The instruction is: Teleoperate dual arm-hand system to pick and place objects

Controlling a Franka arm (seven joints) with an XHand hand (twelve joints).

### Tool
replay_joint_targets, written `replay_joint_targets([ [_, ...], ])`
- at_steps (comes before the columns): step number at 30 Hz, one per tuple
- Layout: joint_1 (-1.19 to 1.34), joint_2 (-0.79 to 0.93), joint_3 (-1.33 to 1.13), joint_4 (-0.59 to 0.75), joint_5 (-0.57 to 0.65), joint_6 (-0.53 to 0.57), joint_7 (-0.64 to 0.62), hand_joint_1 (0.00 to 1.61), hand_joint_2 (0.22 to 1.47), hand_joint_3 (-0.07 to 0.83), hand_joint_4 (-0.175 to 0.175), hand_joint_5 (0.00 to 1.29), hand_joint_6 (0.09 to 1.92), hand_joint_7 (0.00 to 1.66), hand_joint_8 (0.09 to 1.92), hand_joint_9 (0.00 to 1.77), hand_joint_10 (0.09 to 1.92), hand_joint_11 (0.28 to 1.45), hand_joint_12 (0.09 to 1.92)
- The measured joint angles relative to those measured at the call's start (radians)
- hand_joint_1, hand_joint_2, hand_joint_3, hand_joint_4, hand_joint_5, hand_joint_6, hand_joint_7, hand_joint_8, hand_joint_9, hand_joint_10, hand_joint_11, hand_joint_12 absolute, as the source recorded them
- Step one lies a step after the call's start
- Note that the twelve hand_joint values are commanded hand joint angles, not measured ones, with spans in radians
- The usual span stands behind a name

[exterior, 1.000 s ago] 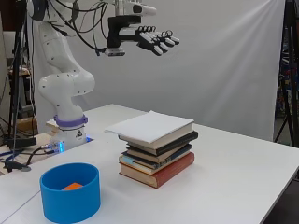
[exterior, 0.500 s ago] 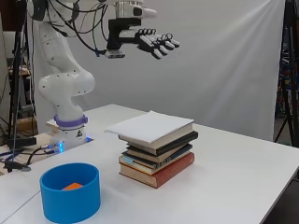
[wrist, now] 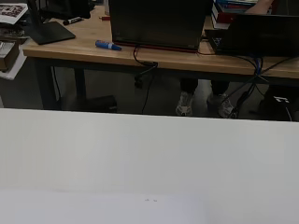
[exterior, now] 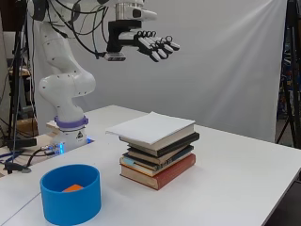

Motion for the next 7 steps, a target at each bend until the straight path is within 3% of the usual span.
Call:
replay_joint_targets([
  [7,0.001,0.015,-0.004,0.008,0.02,0.008,-0.005,0.06,1.01,0.004,0.067,0.09,0.09,0.22,0.09,0.41,0.09,0.49,0.09],
])
